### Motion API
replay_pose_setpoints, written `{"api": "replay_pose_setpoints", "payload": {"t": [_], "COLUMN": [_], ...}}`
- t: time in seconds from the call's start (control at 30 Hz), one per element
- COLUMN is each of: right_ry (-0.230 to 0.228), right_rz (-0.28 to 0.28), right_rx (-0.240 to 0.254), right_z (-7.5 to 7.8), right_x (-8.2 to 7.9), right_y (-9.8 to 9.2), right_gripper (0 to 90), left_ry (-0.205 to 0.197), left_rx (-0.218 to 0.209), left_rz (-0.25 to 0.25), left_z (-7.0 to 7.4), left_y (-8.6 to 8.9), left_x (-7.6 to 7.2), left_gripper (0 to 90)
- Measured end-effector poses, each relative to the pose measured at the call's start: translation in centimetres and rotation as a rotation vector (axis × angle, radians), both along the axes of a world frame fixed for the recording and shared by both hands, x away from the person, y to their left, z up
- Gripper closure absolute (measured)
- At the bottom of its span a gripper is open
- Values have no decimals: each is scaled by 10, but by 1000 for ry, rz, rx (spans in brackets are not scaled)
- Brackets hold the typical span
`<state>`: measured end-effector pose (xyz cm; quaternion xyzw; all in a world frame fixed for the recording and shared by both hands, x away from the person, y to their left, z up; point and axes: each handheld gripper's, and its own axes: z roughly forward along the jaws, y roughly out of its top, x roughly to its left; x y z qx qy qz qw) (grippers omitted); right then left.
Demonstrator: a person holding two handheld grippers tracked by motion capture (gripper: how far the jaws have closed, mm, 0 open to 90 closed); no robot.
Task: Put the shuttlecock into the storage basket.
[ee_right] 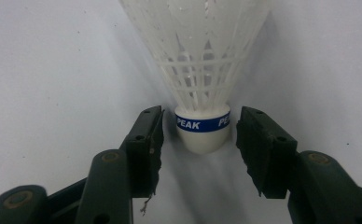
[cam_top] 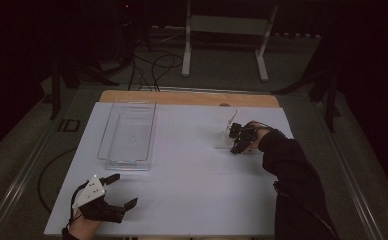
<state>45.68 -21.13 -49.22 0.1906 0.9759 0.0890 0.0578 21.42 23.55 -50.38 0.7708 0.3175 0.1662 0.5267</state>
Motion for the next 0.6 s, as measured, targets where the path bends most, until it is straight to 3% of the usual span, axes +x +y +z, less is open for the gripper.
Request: {"api": "replay_pose_setpoints", "payload": {"t": [0.27, 0.4, 0.6], "right_ry": [3, -4, 29], "right_rz": [11, 21, 43], "right_rx": [-14, -20, -25], "right_z": [-1, -1, 1], "right_x": [1, 1, -1], "right_y": [3, 4, 6], "right_gripper": [632, 644, 653], "left_ry": [2, 3, 4], "left_rx": [-2, -4, -5], "left_rz": [-3, -3, -4], "left_z": [0, 0, 0], "left_y": [0, 0, 0], "left_x": [0, 0, 0], "left_gripper": [2, 1, 2]}}
